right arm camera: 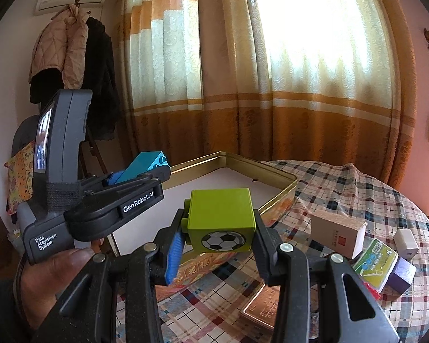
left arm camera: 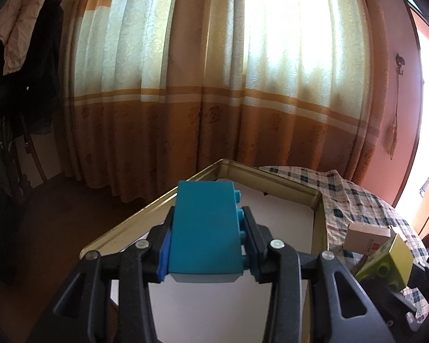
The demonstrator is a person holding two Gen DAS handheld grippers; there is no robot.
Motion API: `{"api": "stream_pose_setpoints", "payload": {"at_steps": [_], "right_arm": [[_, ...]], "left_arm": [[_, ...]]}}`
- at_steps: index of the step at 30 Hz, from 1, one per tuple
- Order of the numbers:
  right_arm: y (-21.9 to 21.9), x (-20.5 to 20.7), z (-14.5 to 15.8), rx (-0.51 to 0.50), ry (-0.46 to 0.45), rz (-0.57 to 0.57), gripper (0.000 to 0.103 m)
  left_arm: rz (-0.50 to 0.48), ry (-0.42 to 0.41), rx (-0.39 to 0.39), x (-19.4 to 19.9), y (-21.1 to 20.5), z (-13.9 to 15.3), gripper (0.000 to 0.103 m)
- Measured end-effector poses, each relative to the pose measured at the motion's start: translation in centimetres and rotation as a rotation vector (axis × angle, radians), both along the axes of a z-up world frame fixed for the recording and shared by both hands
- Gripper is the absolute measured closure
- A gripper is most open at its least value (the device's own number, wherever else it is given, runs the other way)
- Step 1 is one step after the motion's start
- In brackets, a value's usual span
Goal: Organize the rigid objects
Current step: 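Lower both blocks into the tin tray and open both tools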
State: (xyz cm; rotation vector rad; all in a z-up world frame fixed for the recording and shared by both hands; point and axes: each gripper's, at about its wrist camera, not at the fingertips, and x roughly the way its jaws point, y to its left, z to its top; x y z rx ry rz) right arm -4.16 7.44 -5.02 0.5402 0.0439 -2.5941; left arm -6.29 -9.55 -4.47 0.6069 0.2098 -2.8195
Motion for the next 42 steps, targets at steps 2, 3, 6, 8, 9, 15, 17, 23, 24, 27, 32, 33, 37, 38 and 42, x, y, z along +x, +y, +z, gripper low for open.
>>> {"api": "stream_pose_setpoints", "payload": {"at_steps": [2, 3, 6, 8, 9, 15, 17, 23, 24, 27, 32, 33, 37, 38, 42], "right_arm": [[-0.1, -0.4, 0.0, 0.005, -0.006, 0.001, 0.058], [-0.2, -0.7, 0.0, 0.01, -0.01, 0.0, 0.058], [-0.2, -1.5, -0.2, 0.008, -0.027, -0.006, 0.058], [-0.2, -1.9, -0.2, 0.001, -0.039, -0.006, 0.058], [-0.3, -2.0, -0.3, 0.002, -0.043, -0.005, 0.058], [-0.8, -2.6, -0.4, 0.009, -0.059, 0.009, 0.058], [-0.8, -2.9, -0.3, 0.013, -0.065, 0.015, 0.058], [-1.0, -3.9, 0.2, 0.027, -0.084, 0.031, 0.058], [-1.2, -4.2, 0.4, 0.034, -0.083, 0.032, 0.058], [-1.8, -5.2, 0.9, 0.059, -0.078, 0.034, 0.058], [-2.6, -7.7, 1.0, 0.056, -0.107, 0.026, 0.058], [-2.8, -8.1, 0.9, 0.063, -0.108, 0.023, 0.058], [-3.8, -9.6, 0.5, 0.082, -0.129, 0.025, 0.058], [-4.0, -9.9, 0.3, 0.088, -0.134, 0.027, 0.058], [-4.9, -11.2, -0.5, 0.115, -0.165, 0.032, 0.057]], "left_arm": [[0.005, -0.008, 0.002, -0.2, -0.3, -0.1, 0.062], [0.006, -0.013, 0.006, -0.2, -0.4, -0.1, 0.062], [0.012, -0.024, 0.021, -0.5, -0.9, -0.3, 0.062], [0.015, -0.027, 0.022, -0.5, -1.2, -0.3, 0.062], [0.018, -0.029, 0.024, -0.6, -1.3, -0.3, 0.062], [0.021, -0.04, 0.034, -0.8, -1.7, -0.4, 0.062], [0.023, -0.045, 0.031, -0.9, -1.8, -0.4, 0.062], [0.027, -0.077, 0.033, -1.4, -2.1, -0.5, 0.062], [0.028, -0.088, 0.026, -1.6, -2.1, -0.3, 0.062], [0.03, -0.107, 0.001, -2.1, -2.2, 0.4, 0.062], [0.022, -0.147, -0.039, -3.4, -2.8, 1.7, 0.062], [0.02, -0.156, -0.044, -3.6, -2.9, 1.8, 0.062], [-0.006, -0.217, -0.07, -4.8, -3.0, 2.0, 0.062], [-0.01, -0.234, -0.077, -5.1, -3.0, 1.9, 0.062], [-0.03, -0.304, -0.101, -6.3, -2.8, 1.7, 0.062]]}}
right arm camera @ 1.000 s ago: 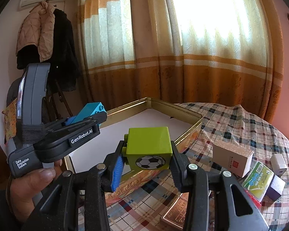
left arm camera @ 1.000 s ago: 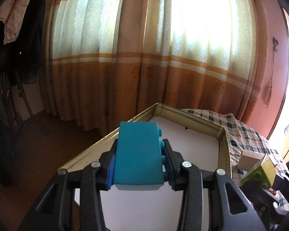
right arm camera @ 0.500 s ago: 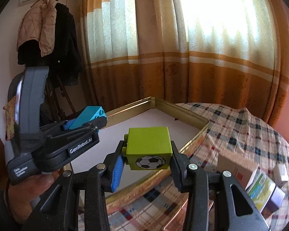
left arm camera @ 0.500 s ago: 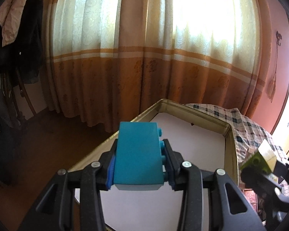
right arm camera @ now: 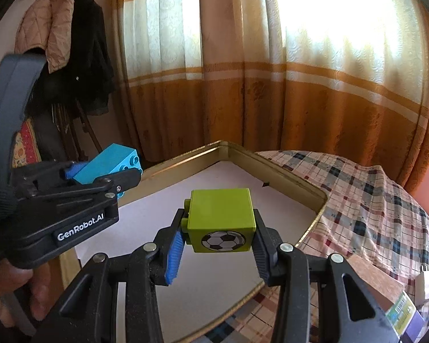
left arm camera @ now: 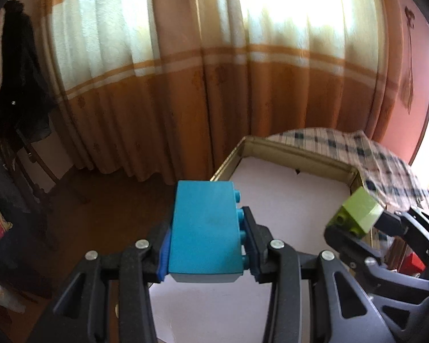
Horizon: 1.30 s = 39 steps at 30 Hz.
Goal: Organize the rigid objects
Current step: 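Lower both blocks into the tin tray and open both tools, then move the left tool to the copper bar while the right tool moves to the black hair clip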
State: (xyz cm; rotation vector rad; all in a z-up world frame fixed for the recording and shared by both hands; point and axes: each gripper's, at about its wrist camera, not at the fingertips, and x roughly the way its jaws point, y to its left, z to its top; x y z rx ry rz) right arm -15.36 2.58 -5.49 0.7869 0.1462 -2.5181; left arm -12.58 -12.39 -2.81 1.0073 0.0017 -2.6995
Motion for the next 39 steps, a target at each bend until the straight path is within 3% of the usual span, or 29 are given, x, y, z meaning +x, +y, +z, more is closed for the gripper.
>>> {"api": "stream_pose_setpoints", "payload": {"at_steps": [6, 14, 16, 18, 22, 24, 33, 39], "right_arm": [[-0.5, -1.3, -1.2, 0.038, -0.042, -0.001, 0.057], [-0.4, -1.5, -1.7, 0.034, -0.064, -0.011, 0.057], [-0.3, -1.5, -1.7, 0.024, -0.069, -0.016, 0.052], [-0.1, -1.4, -1.7, 0.01, -0.067, -0.025, 0.028], [0.7, -0.4, -1.3, -0.033, -0.055, -0.041, 0.024], [1.2, 0.4, -0.9, -0.04, -0.049, -0.049, 0.024], [8.1, 7.1, 1.1, -0.059, 0.017, -0.096, 0.019], [13.7, 9.4, 0.2, -0.041, -0.031, -0.215, 0.016]], "left_arm": [[-0.019, -0.071, -0.034, -1.5, 0.2, -0.8, 0.062], [-0.007, -0.086, -0.036, -2.1, -0.5, -1.0, 0.06], [0.001, -0.081, -0.032, -2.1, -0.6, -1.0, 0.05], [0.023, -0.064, -0.046, -1.7, -0.5, -0.8, 0.036], [0.013, -0.015, -0.018, -0.5, -0.2, -0.2, 0.011], [0.014, 0.012, -0.019, 0.2, 0.3, 0.1, 0.006], [0.042, 0.129, 0.074, 4.1, 1.2, 1.9, 0.0], [0.006, 0.148, 0.085, 6.3, 4.0, 0.7, 0.0]]}}
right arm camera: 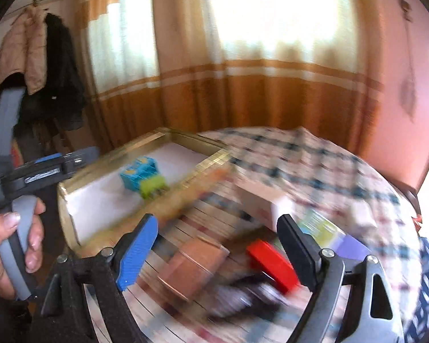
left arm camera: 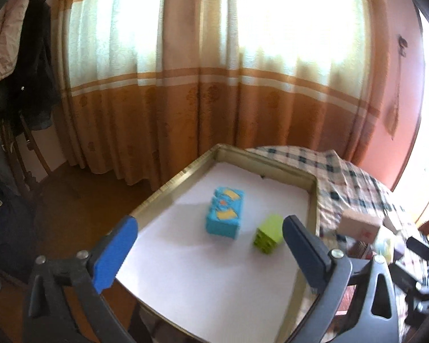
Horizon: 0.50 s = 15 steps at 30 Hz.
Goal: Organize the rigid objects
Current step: 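Move the left tool to the copper bar while the right tool moves to the black hair clip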
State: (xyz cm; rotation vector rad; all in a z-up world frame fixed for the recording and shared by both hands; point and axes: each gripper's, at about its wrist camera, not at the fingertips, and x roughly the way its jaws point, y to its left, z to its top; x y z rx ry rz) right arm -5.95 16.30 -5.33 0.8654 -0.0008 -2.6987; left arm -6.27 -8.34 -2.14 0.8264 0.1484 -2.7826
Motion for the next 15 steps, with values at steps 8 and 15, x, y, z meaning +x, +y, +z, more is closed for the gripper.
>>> {"api": "stream_pose_setpoints", "payload": {"at_steps": [8, 15], "right_arm": [[1.3, 1.3, -2.2, 0.027, -0.063, -0.006, 0.016], [0.8, 1.3, -4.1, 0.053, -0.112, 0.021, 0.016]], "left_arm": [[-0.072, 0.002, -0.057, 1.3, 3.9, -0.8, 0.0], [-0.106, 0.002, -0.062, 1.9, 5.1, -1.1, 0.0]]}}
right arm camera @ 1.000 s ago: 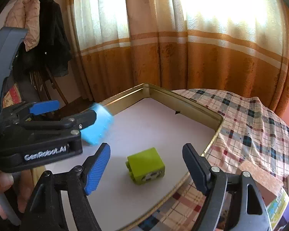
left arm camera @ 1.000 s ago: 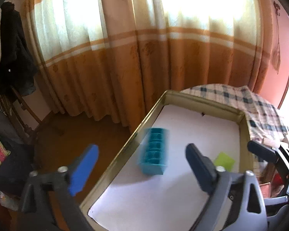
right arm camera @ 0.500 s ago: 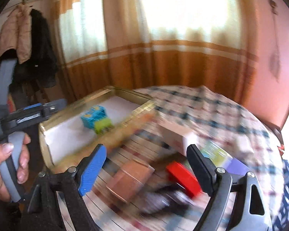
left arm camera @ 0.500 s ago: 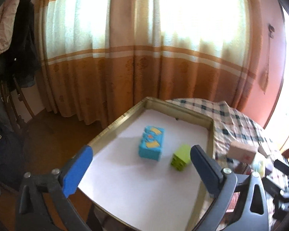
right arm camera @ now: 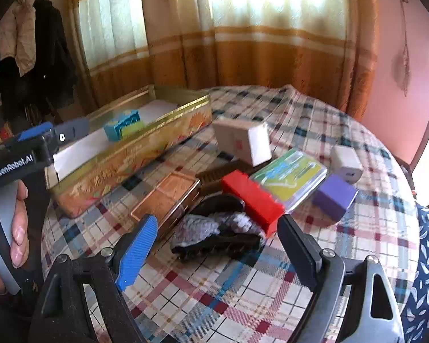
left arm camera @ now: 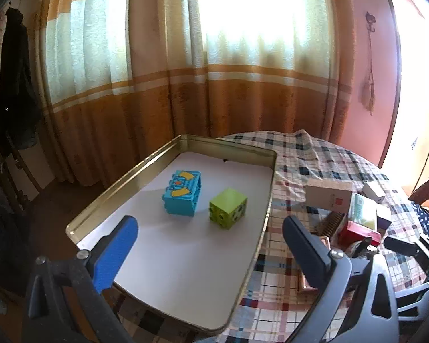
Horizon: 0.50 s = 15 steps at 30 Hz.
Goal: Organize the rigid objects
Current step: 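Move the left tool to the copper bar while the right tool moves to the black hair clip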
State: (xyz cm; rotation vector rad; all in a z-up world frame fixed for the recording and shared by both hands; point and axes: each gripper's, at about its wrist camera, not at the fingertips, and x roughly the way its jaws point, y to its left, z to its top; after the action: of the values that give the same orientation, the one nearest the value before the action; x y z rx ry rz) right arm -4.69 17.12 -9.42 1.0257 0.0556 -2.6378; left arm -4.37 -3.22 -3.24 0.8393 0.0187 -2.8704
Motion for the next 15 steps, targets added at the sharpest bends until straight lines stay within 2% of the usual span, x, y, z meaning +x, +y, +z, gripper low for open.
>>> {"api": "stream_pose_setpoints", "payload": {"at_steps": [6, 12, 15], "right_arm": [[0.2, -0.5, -0.7, -0.001, -0.053, 0.014, 0.015], [1.0, -0.9, -1.0, -0.062, -0.094, 0.032, 0.015], [0.6, -0.9, -1.0, -0.039, -0.091, 0.033, 0.016]], "left_arm": [[-0.029, 0.0, -0.018, 0.4, 1.4, -0.3, 0.0], [-0.048, 0.0, -0.031, 0.6, 2.3, -0.4, 0.0], [-0.055, 0.002, -0.03, 0.7, 2.5, -0.4, 0.0]]}}
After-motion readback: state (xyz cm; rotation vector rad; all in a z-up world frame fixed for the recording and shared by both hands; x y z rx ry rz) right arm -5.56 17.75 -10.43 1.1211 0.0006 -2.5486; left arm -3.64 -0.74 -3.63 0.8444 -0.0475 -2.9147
